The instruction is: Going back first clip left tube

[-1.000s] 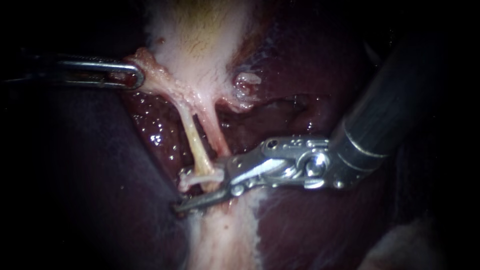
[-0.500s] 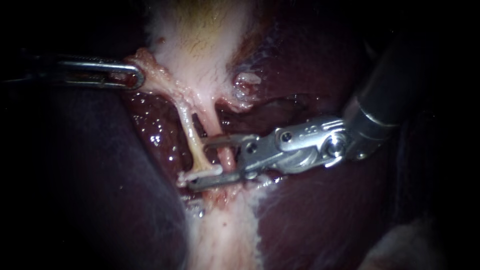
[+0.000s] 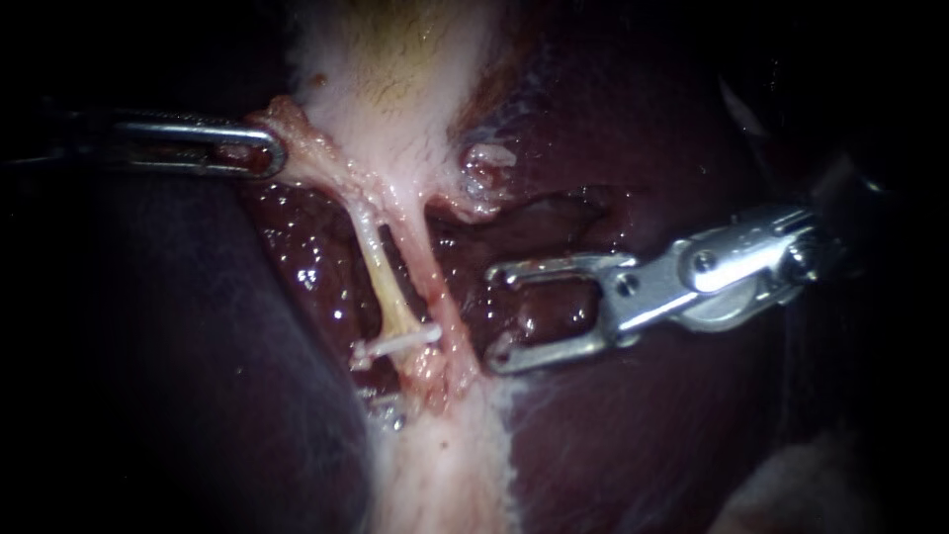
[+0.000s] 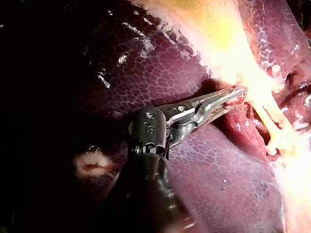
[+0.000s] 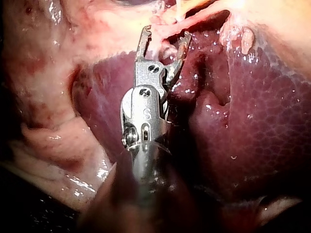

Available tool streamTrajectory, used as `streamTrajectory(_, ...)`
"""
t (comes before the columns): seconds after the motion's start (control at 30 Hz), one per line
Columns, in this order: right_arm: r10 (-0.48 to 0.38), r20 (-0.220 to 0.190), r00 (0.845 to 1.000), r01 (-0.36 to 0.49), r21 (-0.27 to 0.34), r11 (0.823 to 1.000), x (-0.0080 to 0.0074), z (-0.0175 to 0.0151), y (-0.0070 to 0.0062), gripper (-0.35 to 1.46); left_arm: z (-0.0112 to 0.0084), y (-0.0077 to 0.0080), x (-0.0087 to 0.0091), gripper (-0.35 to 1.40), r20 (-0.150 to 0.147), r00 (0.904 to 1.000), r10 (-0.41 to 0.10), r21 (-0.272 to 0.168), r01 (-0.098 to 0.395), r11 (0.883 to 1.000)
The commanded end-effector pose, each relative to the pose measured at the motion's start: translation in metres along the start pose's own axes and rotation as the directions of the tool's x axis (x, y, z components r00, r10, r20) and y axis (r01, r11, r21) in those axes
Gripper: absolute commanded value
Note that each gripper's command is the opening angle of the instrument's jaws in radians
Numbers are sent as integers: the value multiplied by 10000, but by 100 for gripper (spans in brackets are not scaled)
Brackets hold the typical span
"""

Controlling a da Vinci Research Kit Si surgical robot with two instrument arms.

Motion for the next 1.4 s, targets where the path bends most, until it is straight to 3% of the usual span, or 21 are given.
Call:
streamTrajectory(0.03, 31, -2, 10000, -31, -11, 10000, 0, -6, -1, 50, 0, 0, 0, -35, 0, 10000, 0, 0, 0, 10000)
streamTrajectory(0.67, -99, -6, 10000, 99, -42, 9999, 1, -31, -3, 50, 8, -2, -5, -35, -24, 10000, 35, 50, -35, 10000)
streamTrajectory(0.93, -96, -5, 10000, 96, -47, 9999, 1, -31, -3, 50, 37, -15, -22, -35, -65, 9999, 154, 206, -152, 9997)
streamTrajectory(1.27, -96, -5, 10000, 96, -48, 9999, 1, -32, -3, 50, 77, -28, -22, -35, -106, 9996, 244, 276, -241, 9993)
streamTrajectory(1.4, -96, -4, 10000, 96, -49, 9999, 1, -32, -3, 50, 85, -32, -27, -35, -3, 9996, 271, 272, -271, 9993)
